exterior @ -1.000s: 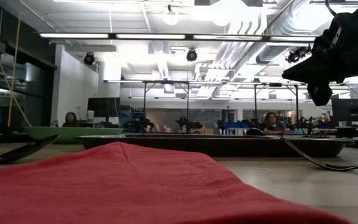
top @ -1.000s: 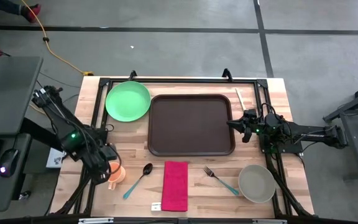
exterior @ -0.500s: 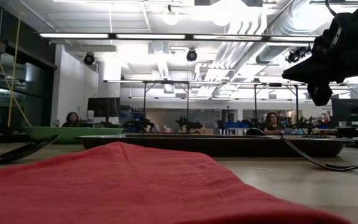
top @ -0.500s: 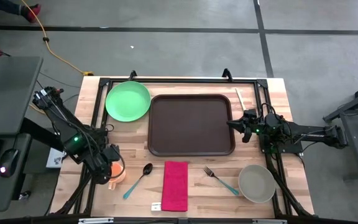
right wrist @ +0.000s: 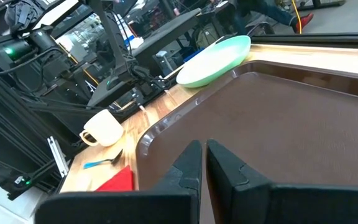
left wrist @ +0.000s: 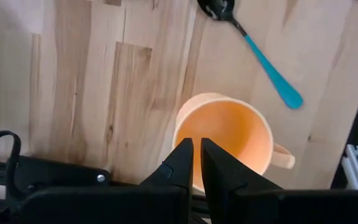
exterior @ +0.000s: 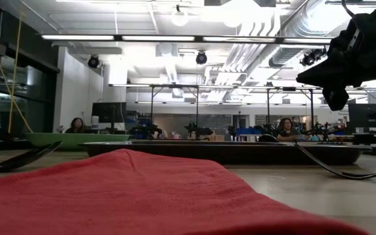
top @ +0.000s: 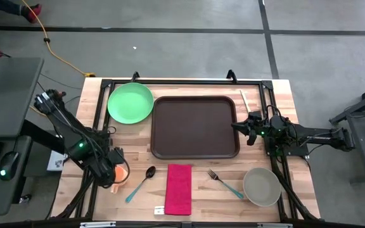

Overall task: Set up tray
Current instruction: Put the yellow cup on the top left of the brown serving tray

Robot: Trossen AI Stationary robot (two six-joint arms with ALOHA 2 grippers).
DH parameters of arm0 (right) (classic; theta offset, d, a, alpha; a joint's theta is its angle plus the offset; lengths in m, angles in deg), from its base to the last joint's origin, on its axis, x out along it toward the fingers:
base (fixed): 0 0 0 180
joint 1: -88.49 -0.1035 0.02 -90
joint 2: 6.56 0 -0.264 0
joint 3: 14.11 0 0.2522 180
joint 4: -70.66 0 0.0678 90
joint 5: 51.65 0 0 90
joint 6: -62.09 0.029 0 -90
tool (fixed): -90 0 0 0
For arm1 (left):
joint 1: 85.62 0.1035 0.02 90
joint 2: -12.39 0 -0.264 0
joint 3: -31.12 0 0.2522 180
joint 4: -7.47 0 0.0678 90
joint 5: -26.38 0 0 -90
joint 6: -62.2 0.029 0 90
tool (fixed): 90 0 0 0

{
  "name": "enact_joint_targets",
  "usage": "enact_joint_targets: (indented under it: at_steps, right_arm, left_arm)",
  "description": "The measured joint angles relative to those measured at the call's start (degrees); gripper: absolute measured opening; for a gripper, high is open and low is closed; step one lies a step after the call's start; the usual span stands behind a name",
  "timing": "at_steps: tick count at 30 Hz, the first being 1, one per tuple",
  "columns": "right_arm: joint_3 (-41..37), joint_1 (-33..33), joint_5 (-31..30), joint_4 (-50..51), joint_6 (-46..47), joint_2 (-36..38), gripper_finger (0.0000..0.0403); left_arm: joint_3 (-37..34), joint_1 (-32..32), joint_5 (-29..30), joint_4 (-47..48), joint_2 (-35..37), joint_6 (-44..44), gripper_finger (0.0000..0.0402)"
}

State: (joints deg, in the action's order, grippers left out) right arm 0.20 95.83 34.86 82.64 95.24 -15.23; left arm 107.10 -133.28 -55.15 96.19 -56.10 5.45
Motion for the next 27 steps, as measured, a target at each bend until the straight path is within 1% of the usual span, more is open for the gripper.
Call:
enact_joint_targets:
  at_steps: [11, 21, 24, 27]
  right_arm:
    - [0.0, 0.0, 0.0, -0.1, -0.6, 0.0, 0.0000]
    - [0.0, 0.0, 0.0, -0.1, -0.6, 0.0, 0.0000]
    - [0.0, 0.0, 0.0, -0.1, -0.6, 0.0, 0.0000]
    - [0.0, 0.0, 0.0, -0.1, -0.6, 0.0, 0.0000]
  left_arm:
    - [0.0, 0.0, -0.2, 0.4, -6.0, 0.0, 0.0062]
    - [0.0, 0.0, 0.0, -0.2, -6.4, -0.6, 0.0063]
    - [0.0, 0.0, 0.1, -0.9, -6.4, -2.2, 0.0075]
    - [0.0, 0.0, 0.1, -1.8, -6.4, -5.2, 0.0102]
